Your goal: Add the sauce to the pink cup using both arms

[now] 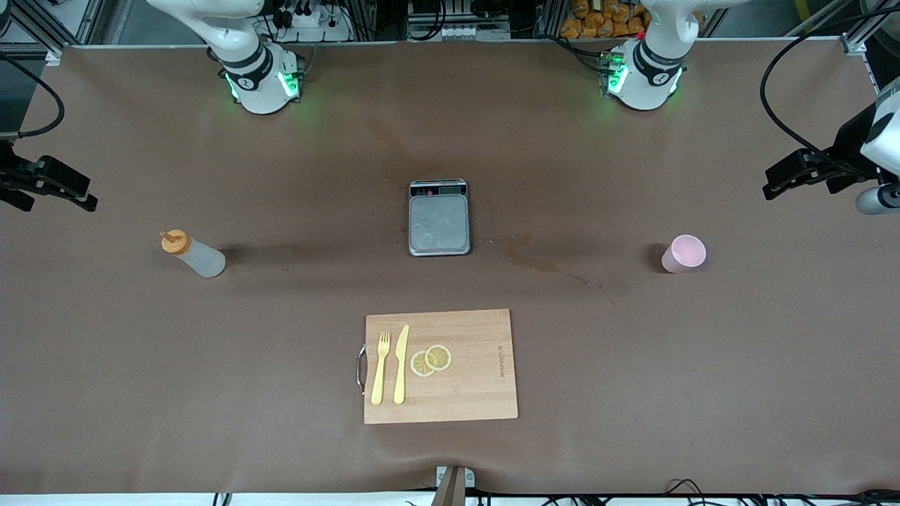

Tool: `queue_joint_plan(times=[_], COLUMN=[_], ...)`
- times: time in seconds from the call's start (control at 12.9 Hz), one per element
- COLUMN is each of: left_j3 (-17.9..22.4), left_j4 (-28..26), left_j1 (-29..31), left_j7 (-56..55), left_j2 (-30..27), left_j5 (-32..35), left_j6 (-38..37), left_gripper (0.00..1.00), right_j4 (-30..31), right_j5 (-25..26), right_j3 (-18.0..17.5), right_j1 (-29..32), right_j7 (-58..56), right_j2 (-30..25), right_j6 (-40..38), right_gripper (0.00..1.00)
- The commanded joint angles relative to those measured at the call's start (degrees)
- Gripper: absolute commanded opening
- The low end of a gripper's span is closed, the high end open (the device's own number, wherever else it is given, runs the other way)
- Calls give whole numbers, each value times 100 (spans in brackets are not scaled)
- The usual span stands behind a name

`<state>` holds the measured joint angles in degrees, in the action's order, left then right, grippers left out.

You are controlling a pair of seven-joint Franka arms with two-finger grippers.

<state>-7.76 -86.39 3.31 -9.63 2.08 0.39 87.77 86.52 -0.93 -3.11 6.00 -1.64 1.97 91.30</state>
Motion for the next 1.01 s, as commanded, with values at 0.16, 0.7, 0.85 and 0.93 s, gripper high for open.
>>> queue_joint_plan(times=[0.16, 0.7, 0.85, 0.93], left_j3=[12, -6, -6, -6], left_j4=[-115, -211, -403, -674], left_j1=[12, 293, 302, 320], left_j7=[41, 137, 120, 111], left_j2=[-120, 169, 354, 363], left_j5=[111, 41, 41, 41], left_j6=[-49, -330, -200, 80], left_gripper=[100, 100, 100, 100], right_j4=[-3, -12, -12, -4], right_j5=[-3, -38, -47, -65], right_j3=[-49, -49, -49, -49], right_j1=[68, 330, 480, 594], right_j7=[59, 50, 50, 50], right_j2=[-30, 206, 469, 610], right_j6=[-33, 107, 169, 273], right_gripper=[100, 100, 100, 100])
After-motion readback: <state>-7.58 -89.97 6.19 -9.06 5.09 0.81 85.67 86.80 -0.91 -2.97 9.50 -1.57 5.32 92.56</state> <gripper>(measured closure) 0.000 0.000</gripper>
